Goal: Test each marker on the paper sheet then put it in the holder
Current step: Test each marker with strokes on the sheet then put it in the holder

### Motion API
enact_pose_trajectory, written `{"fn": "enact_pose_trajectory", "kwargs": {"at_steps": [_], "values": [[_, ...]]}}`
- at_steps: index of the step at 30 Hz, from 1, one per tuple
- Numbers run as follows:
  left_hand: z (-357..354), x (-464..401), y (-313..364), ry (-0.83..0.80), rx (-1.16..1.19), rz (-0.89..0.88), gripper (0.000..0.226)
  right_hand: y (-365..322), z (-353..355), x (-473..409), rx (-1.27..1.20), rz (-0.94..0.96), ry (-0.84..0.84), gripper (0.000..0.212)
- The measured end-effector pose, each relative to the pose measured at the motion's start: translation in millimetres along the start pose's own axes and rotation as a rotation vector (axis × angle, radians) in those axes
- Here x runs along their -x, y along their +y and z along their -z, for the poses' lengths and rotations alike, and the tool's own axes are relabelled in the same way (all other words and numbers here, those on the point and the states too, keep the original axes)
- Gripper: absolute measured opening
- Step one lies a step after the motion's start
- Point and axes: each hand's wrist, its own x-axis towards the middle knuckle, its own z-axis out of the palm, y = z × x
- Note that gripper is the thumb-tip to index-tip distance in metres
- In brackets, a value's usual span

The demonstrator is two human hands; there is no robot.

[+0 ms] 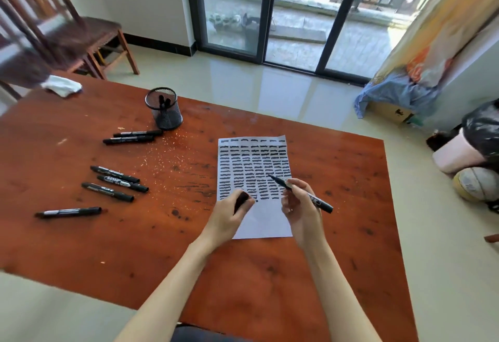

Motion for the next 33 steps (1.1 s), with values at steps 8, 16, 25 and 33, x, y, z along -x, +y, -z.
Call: {"fn": "enact_pose_trajectory", "kwargs": {"at_steps": [8, 16, 25, 33], "values": [[13.6, 57.5, 48.5, -0.025, 0.306, -0.193, 0.04, -47.7, -29.7, 71.1, 0.116, 0.257, -0.004, 0.026], [19.7, 68.6, 58.8, -0.007, 0.226, -0.256, 0.037, -50.4, -34.7, 76.9, 0.208, 0.288, -0.091, 0.028], [21.4, 73.9, 59.4, 0.008, -0.052, -0.269, 0.007, -41.3, -33.9, 74.0, 0.44, 0.255, -0.175, 0.029], [21.1, 71.7, 49.8, 0.046, -0.131, -0.235, 0.014, -38.4, -41.4, 64.0, 0.521, 0.167, -0.322, 0.024]]}}
